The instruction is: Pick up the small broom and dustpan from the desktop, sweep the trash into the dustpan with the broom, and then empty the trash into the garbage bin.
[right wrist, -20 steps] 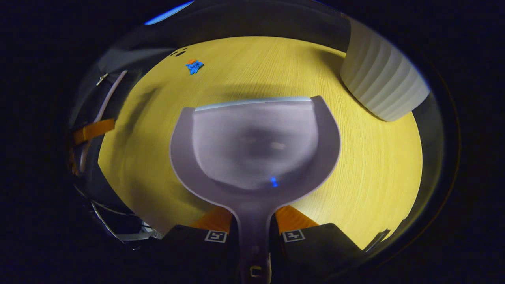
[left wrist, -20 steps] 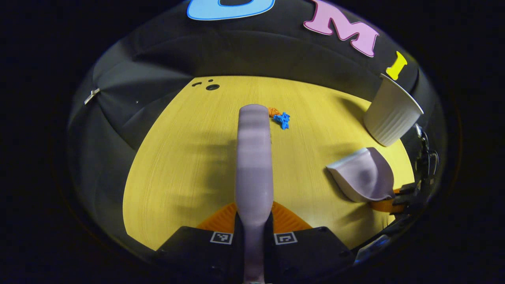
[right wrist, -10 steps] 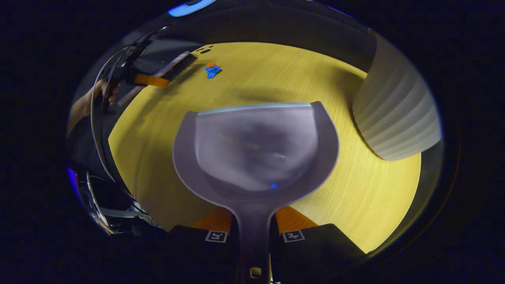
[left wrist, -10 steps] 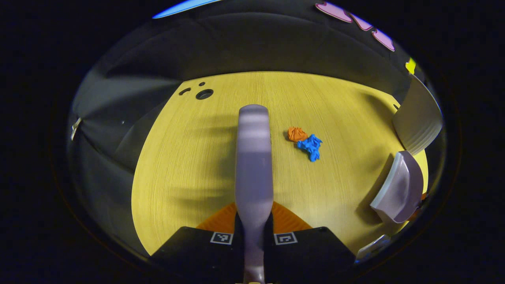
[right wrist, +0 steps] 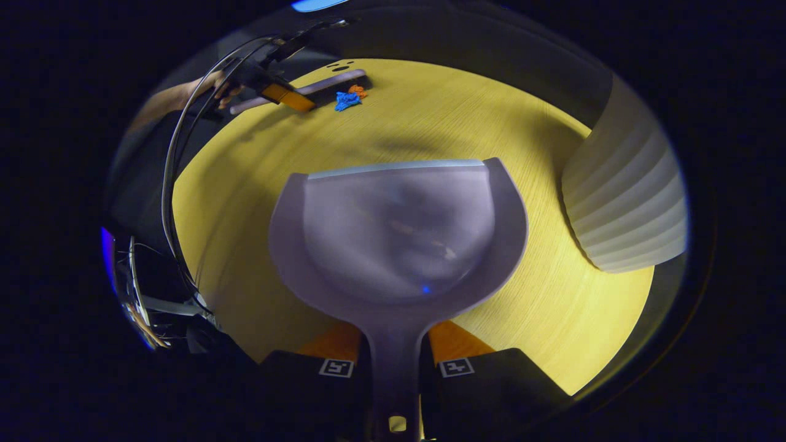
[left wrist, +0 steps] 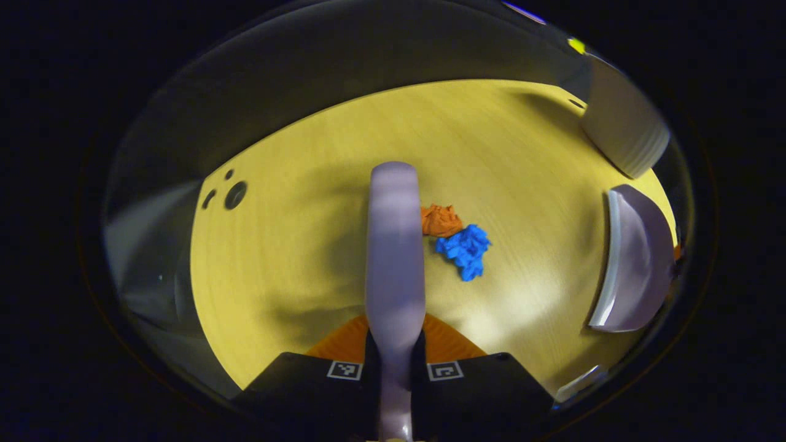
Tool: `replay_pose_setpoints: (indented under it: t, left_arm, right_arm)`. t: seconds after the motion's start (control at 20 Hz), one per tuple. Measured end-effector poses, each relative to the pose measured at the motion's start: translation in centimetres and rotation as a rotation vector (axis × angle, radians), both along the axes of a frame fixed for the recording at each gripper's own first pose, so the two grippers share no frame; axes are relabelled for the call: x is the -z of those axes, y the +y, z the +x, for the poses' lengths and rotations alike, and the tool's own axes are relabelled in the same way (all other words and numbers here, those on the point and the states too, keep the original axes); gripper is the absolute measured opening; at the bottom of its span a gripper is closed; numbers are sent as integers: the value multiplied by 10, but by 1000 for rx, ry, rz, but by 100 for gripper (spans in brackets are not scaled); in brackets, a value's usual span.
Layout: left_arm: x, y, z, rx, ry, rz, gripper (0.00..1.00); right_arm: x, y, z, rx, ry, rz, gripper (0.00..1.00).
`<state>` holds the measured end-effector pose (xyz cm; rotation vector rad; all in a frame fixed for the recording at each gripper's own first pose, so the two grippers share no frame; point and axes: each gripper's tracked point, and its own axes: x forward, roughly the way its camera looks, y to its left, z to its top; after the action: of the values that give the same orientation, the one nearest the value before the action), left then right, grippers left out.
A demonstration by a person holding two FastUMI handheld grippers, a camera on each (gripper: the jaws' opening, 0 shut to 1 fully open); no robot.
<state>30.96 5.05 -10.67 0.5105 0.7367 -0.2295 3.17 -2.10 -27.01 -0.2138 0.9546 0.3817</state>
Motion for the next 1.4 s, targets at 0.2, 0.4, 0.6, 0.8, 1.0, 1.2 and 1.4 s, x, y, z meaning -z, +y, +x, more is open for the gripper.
replay_pose_setpoints:
  t: [0.2,0.4,0.6,0.8,1.0,1.2,1.4]
  left_arm:
    - [1,-29,-7,168,68,105,24]
    - [17,-66,-33,262,153,83,24]
    - [37,-105,-66,320,238,58,24]
    - [56,-141,-107,378,337,-7,24]
    - [71,-169,-139,404,380,-11,24]
    - [68,-169,-149,338,316,-78,24]
    - [55,-152,-162,229,218,-193,24]
  right_arm:
    - [4,-3,-1,-12,-5,-23,35]
    - [4,-2,-1,-21,-19,-26,39]
    - [9,-2,0,-39,-24,-28,35]
    - [10,-8,2,-72,-41,-42,35]
    - [8,-7,4,-73,-45,-38,39]
    - [7,-6,6,-55,-63,-42,35]
    - [8,-4,3,-27,-64,-36,35]
